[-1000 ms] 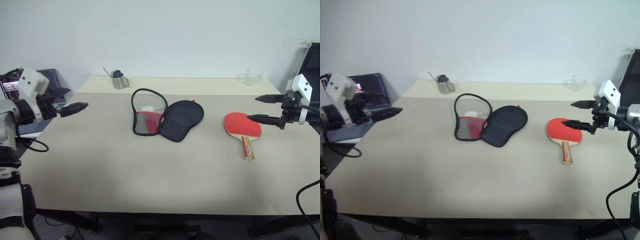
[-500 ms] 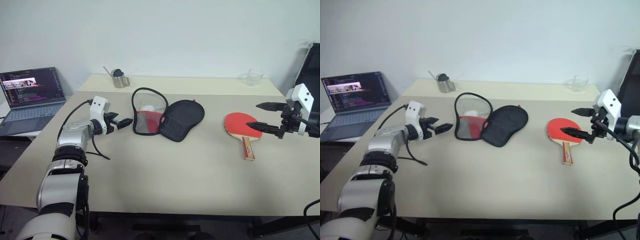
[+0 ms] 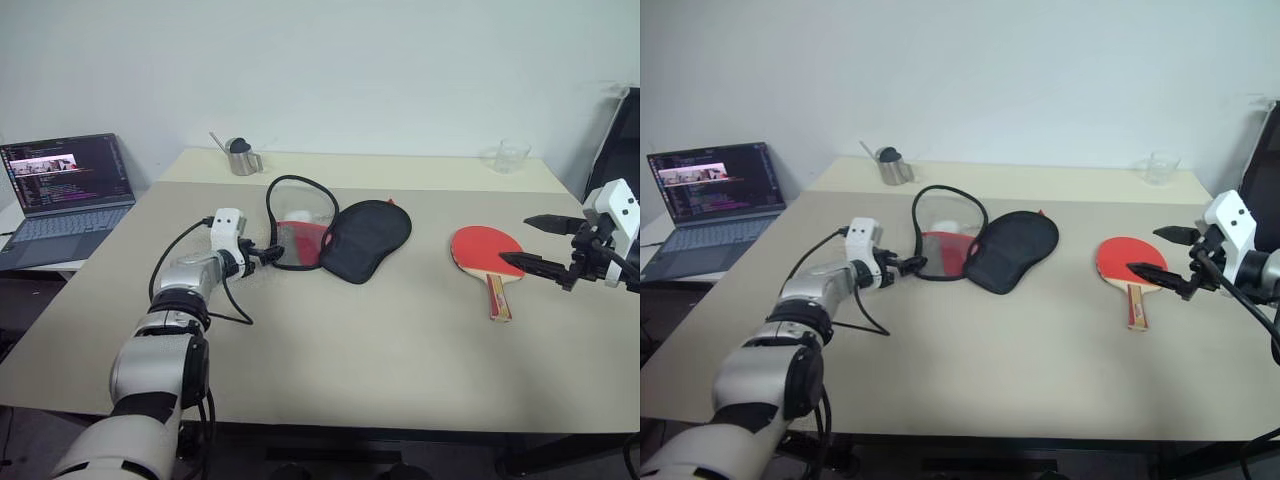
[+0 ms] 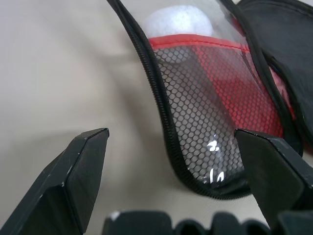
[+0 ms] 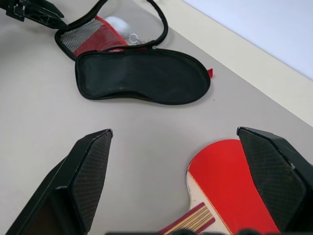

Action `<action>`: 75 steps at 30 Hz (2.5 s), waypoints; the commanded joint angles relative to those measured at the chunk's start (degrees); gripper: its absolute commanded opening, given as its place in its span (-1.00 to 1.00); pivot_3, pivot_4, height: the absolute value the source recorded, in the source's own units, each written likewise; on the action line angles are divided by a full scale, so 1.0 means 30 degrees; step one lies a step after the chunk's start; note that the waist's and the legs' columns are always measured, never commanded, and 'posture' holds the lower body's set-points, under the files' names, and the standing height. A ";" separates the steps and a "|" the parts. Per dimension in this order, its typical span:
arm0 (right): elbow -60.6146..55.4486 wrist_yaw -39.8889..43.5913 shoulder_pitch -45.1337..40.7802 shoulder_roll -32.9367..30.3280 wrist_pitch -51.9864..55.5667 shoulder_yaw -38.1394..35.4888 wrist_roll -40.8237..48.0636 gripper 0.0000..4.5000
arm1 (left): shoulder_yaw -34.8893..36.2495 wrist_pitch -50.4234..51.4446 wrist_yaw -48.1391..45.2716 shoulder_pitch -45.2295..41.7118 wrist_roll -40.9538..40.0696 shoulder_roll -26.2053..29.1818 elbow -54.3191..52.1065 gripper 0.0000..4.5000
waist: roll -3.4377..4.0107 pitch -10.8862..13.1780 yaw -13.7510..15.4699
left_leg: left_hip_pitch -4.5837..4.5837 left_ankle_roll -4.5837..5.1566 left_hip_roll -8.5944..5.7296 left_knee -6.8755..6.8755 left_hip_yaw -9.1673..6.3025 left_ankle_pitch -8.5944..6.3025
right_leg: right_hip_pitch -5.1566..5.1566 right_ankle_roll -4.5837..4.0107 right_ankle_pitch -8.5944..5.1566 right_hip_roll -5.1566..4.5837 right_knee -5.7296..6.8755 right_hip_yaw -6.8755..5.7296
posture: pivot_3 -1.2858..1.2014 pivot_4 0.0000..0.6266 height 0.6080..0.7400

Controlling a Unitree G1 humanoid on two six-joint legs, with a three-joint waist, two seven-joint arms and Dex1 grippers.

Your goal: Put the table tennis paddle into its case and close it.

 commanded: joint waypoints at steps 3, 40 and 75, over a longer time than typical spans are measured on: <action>-0.0563 -0.0381 -0.0402 -0.0426 0.0020 -0.0428 0.0422 0.99 | 0.0570 0.0941 0.1708 -0.0459 -0.0166 -0.0514 0.0388 1.00 | -0.0003 0.0001 -0.0001 | 0.0000 0.0000 0.0001 0.0004 -0.0005 0.0000 | 0.0002 0.0001 0.0000 0.0000 0.0001 0.0000 | 0.03 -0.52 1.00; 0.0016 -0.0865 -0.0705 -0.0315 -0.0483 0.0159 0.0479 1.00 | 0.0740 0.6336 0.5112 0.4078 -0.1084 -0.3797 -1.1127 -0.99 | -0.0006 0.0003 0.0008 | 0.0002 -0.0006 0.0015 -0.0005 -0.0053 0.0001 | 0.0019 0.0000 0.0003 -0.0017 -0.0008 0.0017 | 0.03 -0.52 1.00; -0.0489 -0.0361 -0.0727 -0.0839 -0.0044 0.0635 0.0769 1.00 | 0.0974 0.9025 1.5423 0.7644 -0.0769 -1.0126 -1.9565 -0.99 | -0.0022 0.0012 0.0061 | 0.0006 -0.0014 -0.0025 0.0011 -0.0102 0.0010 | 0.0050 0.0012 0.0012 -0.0007 -0.0022 0.0008 | 0.03 -0.52 1.00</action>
